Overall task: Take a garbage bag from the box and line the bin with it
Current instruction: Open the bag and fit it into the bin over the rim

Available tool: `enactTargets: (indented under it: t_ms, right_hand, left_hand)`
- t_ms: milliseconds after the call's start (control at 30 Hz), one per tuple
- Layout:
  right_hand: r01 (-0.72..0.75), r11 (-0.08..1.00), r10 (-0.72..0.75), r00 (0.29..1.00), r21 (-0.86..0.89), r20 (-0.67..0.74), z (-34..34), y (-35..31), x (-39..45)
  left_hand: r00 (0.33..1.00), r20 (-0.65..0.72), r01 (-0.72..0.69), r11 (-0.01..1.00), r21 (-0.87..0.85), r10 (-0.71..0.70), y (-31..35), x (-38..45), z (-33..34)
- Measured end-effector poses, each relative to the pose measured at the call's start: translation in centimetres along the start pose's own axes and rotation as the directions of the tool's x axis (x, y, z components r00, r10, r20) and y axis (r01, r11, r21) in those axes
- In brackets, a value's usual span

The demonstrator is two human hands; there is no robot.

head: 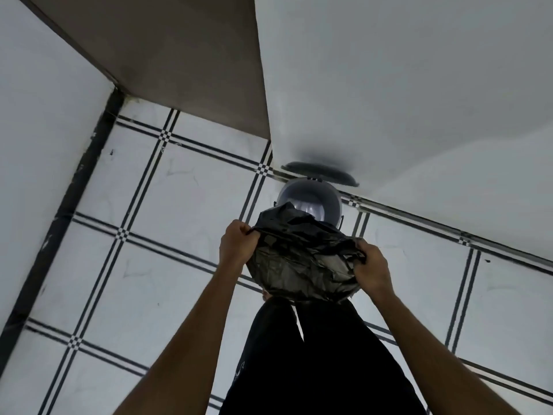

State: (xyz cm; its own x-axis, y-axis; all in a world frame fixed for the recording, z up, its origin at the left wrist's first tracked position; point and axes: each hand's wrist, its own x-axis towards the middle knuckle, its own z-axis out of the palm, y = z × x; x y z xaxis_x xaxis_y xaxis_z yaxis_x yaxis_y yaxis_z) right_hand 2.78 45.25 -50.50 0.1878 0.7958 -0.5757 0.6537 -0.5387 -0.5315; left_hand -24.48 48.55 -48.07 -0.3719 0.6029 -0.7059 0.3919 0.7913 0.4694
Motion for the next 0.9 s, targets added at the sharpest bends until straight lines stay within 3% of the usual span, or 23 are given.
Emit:
enactTargets:
  t_ms: [167,367,500,633,733,900]
  right_hand:
    - [-0.02,0.999,0.018,0.998,-0.032,-0.055,2.9,1.2,3.7]
    - [-0.066,0.997,0.056,0.981,-0.048,-0.187,8.3,6.5,9.1]
    - [-0.119,0.993,0.117,0.98,-0.001,-0.164,12.1,9.3,12.6]
    - [-0.214,0.971,0.232,0.951,0.108,-0.204,15.2,11.7,16.9]
    - [-0.248,0.949,0.286,0.937,0.196,-0.201,16.4,12.9,19.5]
    - [-0.197,0.954,0.252,0.936,0.226,-0.248,17.7,14.4,22.3]
  left_hand:
    - [0.998,-0.022,-0.055,0.994,0.097,0.058,-0.2,3.8,3.3]
    - [0.996,-0.038,-0.085,0.975,-0.204,0.079,-1.4,11.1,8.7]
    - [0.992,-0.051,-0.126,0.949,-0.289,0.116,-3.3,15.3,11.8]
    - [0.983,0.028,-0.172,0.968,-0.182,0.18,-5.2,20.3,15.5]
    - [0.98,0.006,-0.196,0.977,-0.085,0.198,-5.8,23.4,17.7]
    - [0.985,0.033,-0.167,0.984,-0.057,0.169,-6.1,27.7,22.3]
